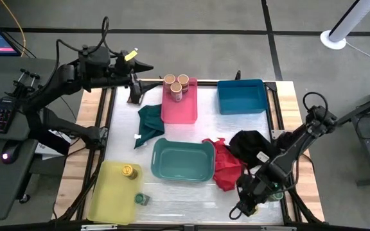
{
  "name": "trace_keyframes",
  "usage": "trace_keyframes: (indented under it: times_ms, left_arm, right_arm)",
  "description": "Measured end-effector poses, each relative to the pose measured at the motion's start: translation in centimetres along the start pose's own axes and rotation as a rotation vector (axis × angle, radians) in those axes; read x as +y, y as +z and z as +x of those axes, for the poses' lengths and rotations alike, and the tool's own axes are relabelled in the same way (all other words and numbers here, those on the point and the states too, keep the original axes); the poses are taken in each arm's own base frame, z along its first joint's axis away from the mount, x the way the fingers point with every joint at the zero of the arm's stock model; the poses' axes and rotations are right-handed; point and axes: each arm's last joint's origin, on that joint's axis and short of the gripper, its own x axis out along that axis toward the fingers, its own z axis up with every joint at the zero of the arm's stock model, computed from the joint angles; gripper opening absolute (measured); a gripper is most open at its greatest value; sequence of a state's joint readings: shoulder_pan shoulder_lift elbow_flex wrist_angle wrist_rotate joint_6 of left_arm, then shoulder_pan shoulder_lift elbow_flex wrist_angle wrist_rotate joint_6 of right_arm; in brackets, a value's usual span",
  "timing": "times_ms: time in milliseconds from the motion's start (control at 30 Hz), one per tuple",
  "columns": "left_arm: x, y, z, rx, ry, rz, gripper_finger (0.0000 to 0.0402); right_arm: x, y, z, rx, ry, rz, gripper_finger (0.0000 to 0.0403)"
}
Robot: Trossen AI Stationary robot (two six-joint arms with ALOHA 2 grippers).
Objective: Sort spices by type
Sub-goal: Put the yellow seasoning bottle into the blue bin
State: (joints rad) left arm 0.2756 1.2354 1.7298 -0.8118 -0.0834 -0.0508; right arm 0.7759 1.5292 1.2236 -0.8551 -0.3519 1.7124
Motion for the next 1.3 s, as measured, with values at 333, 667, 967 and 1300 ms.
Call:
trace_keyframes:
  times_ms: [333,667,967,1300]
  left_arm:
    - [0.0,0.0,0.0,0.001,-0.001,0.003,0.0326]
    - [0.0,-0.1,0.0,0.011,0.000,0.003,0.0326]
    - [0.0,-0.1,0.0,0.015,0.002,0.003,0.0326]
    - [0.0,-0.1,0.0,0.014,0.005,0.003,0.0326]
  right_arm:
    - [-0.6,-0.8,0.4,-0.009,-0.062,0.268,0.0323]
    - [-0.2,-0.2,2.1,-0.005,-0.071,0.304,0.0323]
    - [0.2,0.6,4.6,-0.017,-0.123,0.348,0.0323]
    - [0.2,1.2,6.1,-0.041,-0.163,0.351,0.0301]
